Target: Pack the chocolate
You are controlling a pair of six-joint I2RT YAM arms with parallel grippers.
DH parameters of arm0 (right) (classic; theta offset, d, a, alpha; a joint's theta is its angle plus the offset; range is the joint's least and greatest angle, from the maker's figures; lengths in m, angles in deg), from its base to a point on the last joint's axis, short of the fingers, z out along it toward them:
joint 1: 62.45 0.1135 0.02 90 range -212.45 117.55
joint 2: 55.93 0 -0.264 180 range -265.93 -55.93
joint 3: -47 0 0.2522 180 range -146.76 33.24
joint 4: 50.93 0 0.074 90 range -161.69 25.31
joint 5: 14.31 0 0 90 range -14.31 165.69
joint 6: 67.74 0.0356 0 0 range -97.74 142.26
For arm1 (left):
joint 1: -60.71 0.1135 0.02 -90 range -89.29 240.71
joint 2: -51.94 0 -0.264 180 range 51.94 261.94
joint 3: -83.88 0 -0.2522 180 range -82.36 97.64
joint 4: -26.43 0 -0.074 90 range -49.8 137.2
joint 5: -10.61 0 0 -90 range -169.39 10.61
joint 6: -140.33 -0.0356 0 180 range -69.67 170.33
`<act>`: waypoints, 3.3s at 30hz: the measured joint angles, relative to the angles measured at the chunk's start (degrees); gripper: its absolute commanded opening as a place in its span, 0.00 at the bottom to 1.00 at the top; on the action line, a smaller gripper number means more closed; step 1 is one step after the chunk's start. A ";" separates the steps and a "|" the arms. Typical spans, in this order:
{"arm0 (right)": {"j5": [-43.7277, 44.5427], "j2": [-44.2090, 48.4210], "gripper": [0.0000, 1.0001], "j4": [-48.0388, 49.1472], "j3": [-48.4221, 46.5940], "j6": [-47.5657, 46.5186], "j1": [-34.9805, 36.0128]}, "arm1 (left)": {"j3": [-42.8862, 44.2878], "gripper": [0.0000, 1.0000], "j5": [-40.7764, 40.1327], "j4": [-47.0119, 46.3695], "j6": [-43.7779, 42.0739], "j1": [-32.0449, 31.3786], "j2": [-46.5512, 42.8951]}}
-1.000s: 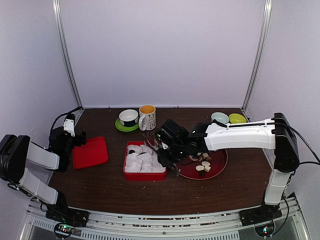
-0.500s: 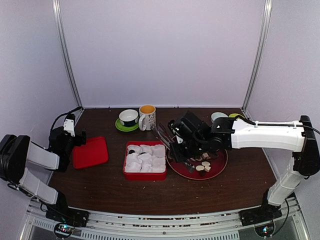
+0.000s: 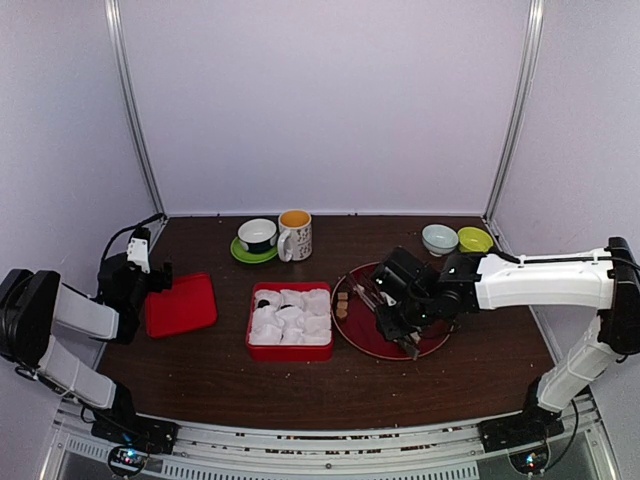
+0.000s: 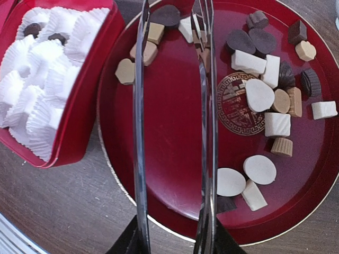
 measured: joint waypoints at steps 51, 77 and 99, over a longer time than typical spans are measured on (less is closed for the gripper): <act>-2.82 19.98 0.35 -0.68 15.30 1.66 -5.18 | 0.00 0.98 0.00 0.00 0.00 0.00 0.00; -13.29 16.79 0.37 -2.82 18.69 2.05 -9.31 | 0.00 0.98 0.00 0.00 0.00 0.00 0.00; -9.55 7.45 0.36 -0.13 14.34 0.33 -12.09 | 0.00 0.98 0.00 0.00 0.00 0.00 0.00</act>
